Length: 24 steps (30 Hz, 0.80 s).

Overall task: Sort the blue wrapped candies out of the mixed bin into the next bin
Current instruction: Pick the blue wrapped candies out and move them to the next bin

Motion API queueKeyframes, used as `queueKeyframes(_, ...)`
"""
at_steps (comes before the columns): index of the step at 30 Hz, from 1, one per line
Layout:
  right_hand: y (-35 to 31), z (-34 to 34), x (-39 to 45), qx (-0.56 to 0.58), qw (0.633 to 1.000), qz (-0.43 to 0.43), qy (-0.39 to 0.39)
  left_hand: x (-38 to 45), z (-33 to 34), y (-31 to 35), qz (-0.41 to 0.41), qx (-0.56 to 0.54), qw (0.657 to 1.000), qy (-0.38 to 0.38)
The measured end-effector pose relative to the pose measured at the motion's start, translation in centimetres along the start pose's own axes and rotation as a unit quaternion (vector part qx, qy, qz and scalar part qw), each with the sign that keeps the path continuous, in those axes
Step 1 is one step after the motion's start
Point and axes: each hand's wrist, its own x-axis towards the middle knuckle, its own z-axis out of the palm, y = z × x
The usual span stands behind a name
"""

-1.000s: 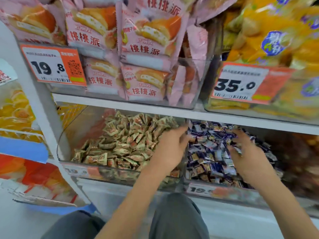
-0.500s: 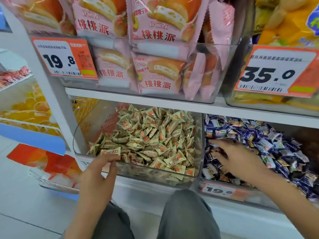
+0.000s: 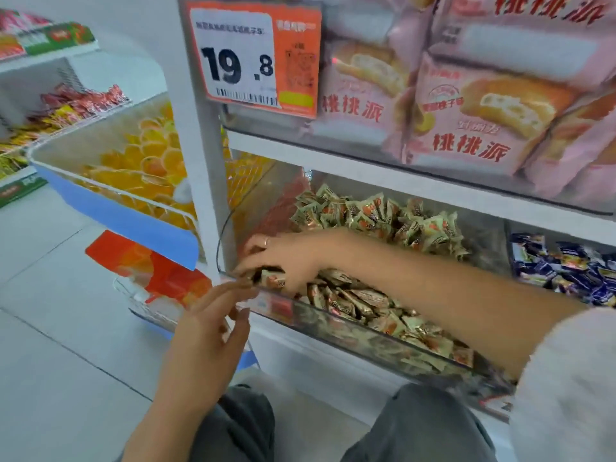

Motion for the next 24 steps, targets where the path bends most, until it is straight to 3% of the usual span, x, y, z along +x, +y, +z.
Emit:
queueKeyframes(2,0.2,0.4,1.6,-0.087,0.996,0.003,-0.035,0.2,-0.3,-0.4,0.0,0.004,1.0,-0.013)
queueKeyframes(5,1.7,0.7,1.6,-0.128,0.992,-0.003,-0.018,0.4,-0.7,-0.8,-0.006,0.002,0.999,-0.041)
queueKeyframes(10,7.8,-1.4,-1.6,-0.077,0.993,0.076,0.044,0.4,-0.8,-0.7,-0.012,-0.02,0.998,-0.056)
queueKeyframes(13,9.7,-1.5,-3.2,-0.098,0.988,0.12,0.012,0.5,-0.6,-0.6,-0.016,-0.016,0.998,-0.055)
queueKeyframes(16,8.7,-2.0,-3.9,-0.023,0.991,0.131,-0.004,0.5,-0.2,-0.4,-0.026,-0.018,0.999,-0.042)
queueKeyframes(20,4.7,-2.9,-2.4,0.024,0.997,0.042,0.062,0.6,0.1,-0.4,-0.031,-0.013,0.998,-0.043)
queueKeyframes(24,1.9,0.7,1.5,-0.032,0.997,-0.049,-0.047,0.5,0.1,-0.5,-0.039,-0.017,0.998,-0.047)
